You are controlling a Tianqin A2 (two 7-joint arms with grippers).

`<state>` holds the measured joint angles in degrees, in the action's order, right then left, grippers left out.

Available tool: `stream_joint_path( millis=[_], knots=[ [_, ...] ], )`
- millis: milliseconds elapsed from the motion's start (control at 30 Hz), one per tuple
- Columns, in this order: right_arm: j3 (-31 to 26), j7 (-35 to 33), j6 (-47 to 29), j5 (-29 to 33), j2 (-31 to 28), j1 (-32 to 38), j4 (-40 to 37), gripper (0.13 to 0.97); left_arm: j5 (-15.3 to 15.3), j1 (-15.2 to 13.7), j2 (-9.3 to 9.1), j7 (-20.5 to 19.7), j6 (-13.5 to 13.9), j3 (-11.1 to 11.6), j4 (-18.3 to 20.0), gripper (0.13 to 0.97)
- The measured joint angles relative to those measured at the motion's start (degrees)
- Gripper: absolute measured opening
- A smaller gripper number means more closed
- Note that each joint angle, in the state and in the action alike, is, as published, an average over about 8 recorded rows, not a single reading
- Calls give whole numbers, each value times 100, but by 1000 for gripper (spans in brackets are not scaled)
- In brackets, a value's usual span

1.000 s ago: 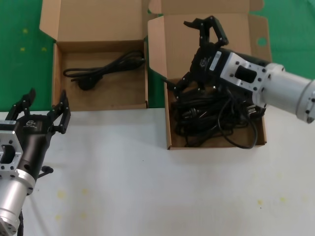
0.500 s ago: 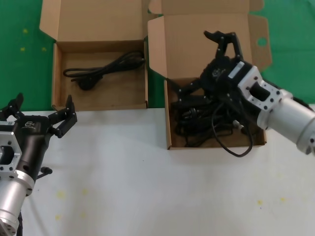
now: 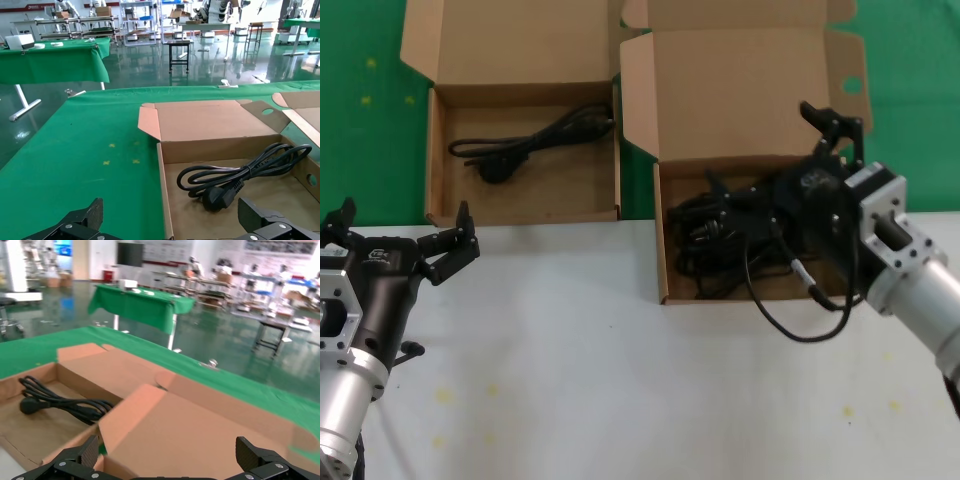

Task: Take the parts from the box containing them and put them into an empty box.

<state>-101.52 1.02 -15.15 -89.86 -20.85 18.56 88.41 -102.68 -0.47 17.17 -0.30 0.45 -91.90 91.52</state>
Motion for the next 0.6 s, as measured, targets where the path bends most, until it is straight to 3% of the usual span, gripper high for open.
stream_joint_path(
  millis=[267, 600],
  knots=[
    [321, -33, 497, -433, 119, -607, 107, 966, -15, 15, 1, 10, -15, 8, 5, 963],
    [720, -75, 1109, -970, 268, -1359, 238, 966, -33, 35, 1, 22, -33, 17, 11, 965]
  ],
)
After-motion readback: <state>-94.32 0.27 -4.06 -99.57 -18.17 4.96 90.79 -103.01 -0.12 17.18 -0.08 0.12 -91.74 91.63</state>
